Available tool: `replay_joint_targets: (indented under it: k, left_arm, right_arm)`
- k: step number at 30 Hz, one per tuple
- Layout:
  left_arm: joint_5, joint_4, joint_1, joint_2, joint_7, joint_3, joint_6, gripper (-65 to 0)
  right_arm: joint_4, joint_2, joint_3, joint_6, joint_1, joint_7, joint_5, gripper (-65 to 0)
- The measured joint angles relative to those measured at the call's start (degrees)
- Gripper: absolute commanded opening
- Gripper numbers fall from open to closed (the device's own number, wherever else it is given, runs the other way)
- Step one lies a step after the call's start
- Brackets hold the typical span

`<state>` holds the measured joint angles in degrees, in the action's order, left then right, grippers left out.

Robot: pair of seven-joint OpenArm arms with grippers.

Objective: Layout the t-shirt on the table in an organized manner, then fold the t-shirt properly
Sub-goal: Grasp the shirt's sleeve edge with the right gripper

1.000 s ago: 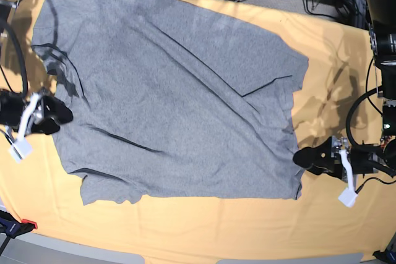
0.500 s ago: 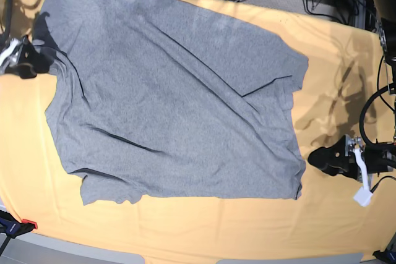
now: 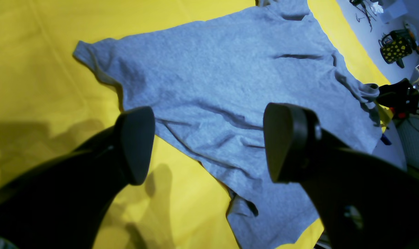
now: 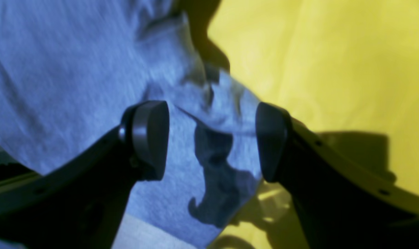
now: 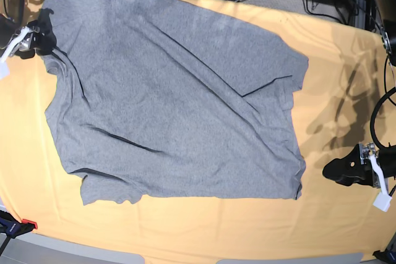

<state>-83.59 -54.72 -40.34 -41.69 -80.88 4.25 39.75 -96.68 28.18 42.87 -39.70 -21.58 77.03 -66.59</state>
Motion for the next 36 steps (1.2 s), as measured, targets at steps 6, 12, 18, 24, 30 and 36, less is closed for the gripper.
replay_joint_targets:
  k: [6,12,18,24,30,36]
  left_arm:
    - [0.00,0.00,0.00,-0.20,0.00,0.00,0.00,-15.6]
    - [0.00,0.00,0.02,-0.24,0.00,0.00,0.00,-15.6]
    - [-0.02,0.00,0.26,-0.24,0.04,0.00,-0.02,-15.6]
    - [0.00,0.00,3.34,-0.15,-0.09,0.00,-0.02,-15.6]
    - [0.00,0.00,4.04,-0.26,0.00,0.20,-0.02,-15.6]
    - [0.00,0.00,4.04,-0.26,0.00,0.20,0.00,-15.6]
  right_arm:
    - [0.00,-1.88,0.00,0.00,0.17,-6.80,1.31,-24.9]
    - [0.00,-3.76,0.00,0.00,0.35,-12.63,9.79,-49.8]
    - [0.00,-3.76,0.00,0.00,0.98,-13.42,11.65,-65.0]
    - [0.00,-3.76,0.02,0.00,1.33,-10.95,13.25,-53.6]
    - [0.00,-3.76,0.04,0.00,1.40,-10.38,8.07,-34.4]
    - [0.00,-3.76,0.04,0.00,1.40,-10.43,5.90,-34.4]
